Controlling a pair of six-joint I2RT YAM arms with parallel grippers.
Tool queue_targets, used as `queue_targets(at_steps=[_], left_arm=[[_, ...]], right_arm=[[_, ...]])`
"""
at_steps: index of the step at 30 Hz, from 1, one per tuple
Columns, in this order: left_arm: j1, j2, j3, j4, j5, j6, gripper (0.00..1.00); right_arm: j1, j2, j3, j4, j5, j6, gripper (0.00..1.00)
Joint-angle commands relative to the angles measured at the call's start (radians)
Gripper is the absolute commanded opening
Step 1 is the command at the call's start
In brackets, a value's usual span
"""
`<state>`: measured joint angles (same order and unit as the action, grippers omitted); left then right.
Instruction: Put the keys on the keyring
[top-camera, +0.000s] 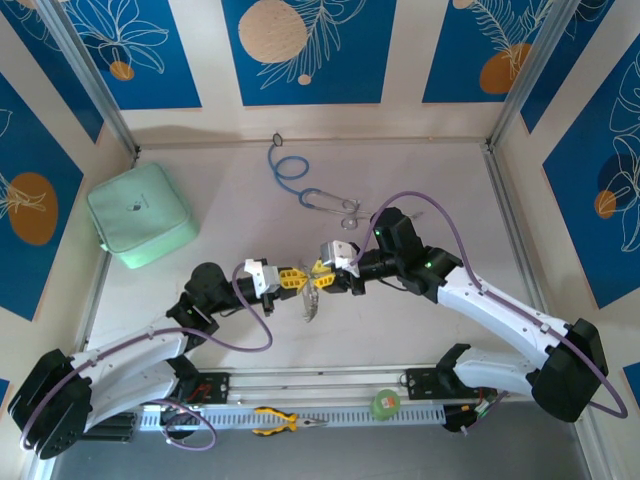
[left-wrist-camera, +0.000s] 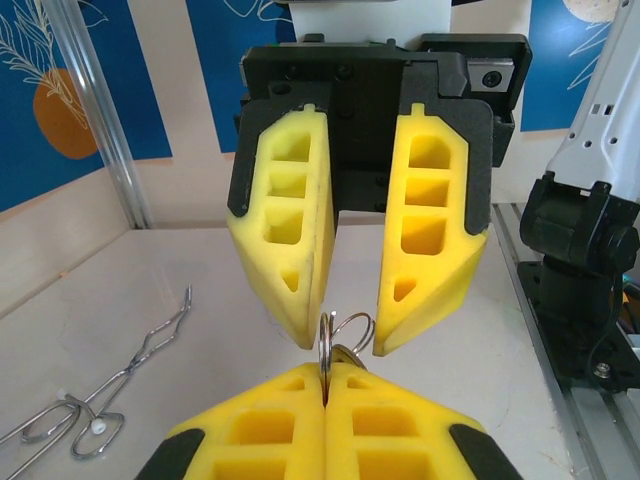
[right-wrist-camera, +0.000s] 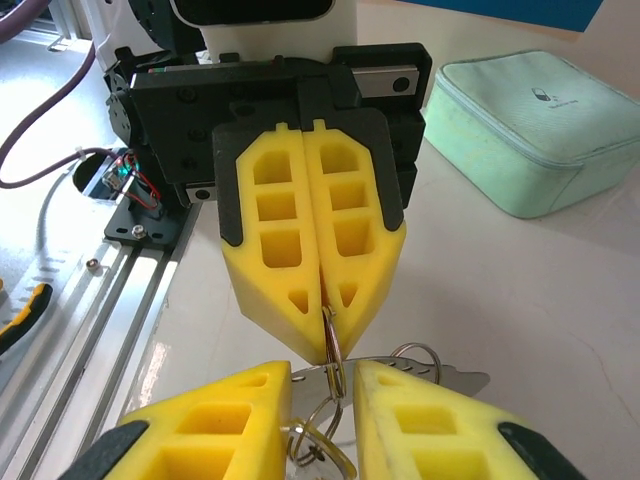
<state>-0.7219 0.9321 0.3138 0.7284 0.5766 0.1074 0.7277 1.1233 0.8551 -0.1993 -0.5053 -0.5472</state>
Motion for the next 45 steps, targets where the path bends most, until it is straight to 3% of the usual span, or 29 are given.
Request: queue_targets(at_steps=[1,8,12,14,18,26,35,45], left_arm=[[0.004,-0.001,0.001,0.086,0.027,0.014,0.0],[0.004,0.002,0.001,0.1,0.028,0.013,0.0],[0.002,0.001,-0.001,0.085,0.017,0.021,0.0],[0.0,-0.006,0.001,0.056,-0.011,0.031,0.0],[-0.001,-0.044,0.038,-0.124,-0.067,0.087,0.12],[-0.005,-0.069,0.14,-0.446,-0.115,0.187,0.13],[-0.009,-0.038,0.17,-0.423,-0.067,0.183,0.19],[-0.013,-0.007,0.183,-0.393,-0.065,0.178,0.18]], right_arm=[[0.012,0.013,-0.007,0.013,-0.027,0.013,0.22],[0.023,0.037,0.004,0.025,-0.026,0.022,0.19],[0.022,0.032,0.008,0.026,-0.017,0.024,0.0],[0.022,0.026,0.014,0.009,-0.01,0.014,0.0],[0.02,0.016,0.047,-0.071,0.04,-0.036,0.0],[0.04,0.046,0.171,-0.313,0.213,-0.205,0.0],[0.105,0.133,0.306,-0.444,0.36,-0.291,0.0],[0.157,0.172,0.353,-0.46,0.376,-0.285,0.0]])
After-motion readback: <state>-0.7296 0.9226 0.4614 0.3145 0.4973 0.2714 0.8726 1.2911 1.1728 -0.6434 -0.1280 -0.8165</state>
